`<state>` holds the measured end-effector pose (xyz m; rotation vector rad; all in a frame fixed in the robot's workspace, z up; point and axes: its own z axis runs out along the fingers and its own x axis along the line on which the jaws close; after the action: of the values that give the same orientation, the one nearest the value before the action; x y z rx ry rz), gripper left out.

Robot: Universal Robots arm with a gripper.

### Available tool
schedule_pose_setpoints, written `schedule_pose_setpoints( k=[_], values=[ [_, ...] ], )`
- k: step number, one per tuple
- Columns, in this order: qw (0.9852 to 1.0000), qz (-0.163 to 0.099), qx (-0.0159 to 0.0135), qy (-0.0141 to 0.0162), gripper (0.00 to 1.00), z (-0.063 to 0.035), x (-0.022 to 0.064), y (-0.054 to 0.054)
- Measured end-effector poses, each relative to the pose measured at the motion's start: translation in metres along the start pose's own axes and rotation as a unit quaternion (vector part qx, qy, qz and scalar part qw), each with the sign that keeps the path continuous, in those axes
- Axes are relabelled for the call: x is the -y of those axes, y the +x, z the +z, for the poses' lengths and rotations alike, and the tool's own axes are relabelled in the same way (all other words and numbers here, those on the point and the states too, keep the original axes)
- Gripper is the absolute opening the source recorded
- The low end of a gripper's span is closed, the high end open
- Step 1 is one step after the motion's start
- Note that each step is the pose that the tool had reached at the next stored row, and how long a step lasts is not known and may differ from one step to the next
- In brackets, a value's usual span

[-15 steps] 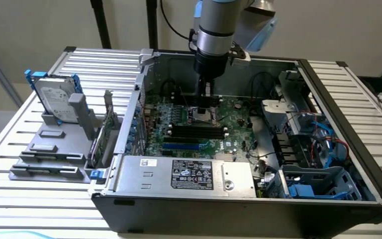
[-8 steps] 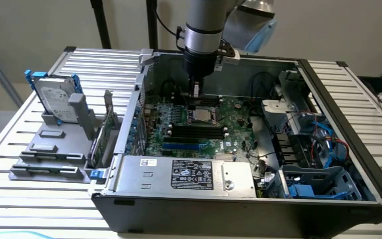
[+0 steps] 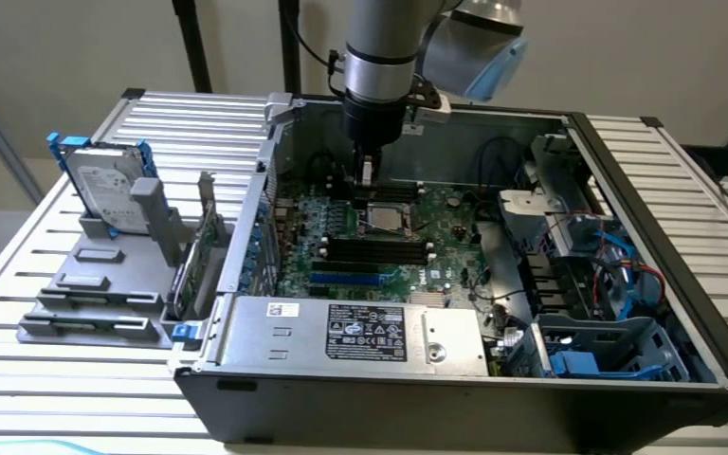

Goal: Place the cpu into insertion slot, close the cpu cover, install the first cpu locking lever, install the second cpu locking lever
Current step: 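Close the cpu cover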

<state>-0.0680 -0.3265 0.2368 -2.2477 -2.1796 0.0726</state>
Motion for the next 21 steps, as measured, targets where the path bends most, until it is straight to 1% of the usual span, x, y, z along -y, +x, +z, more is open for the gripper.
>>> schedule_pose_setpoints(
  k=[11, 12, 17, 21],
  values=[
    [1.0, 0.0, 0.0001, 0.0001, 0.11, -0.0001, -0.0005, 0.0],
    [1.0, 0.0, 0.0, 0.0001, 0.11, -0.0001, -0.0028, 0.0],
    [1.0, 0.0, 0.0001, 0.0029, 0.11, -0.0032, -0.0252, 0.001],
    [1.0, 0.0, 0.0001, 0.0058, 0.11, -0.0112, -0.0432, 0.001]
  ],
)
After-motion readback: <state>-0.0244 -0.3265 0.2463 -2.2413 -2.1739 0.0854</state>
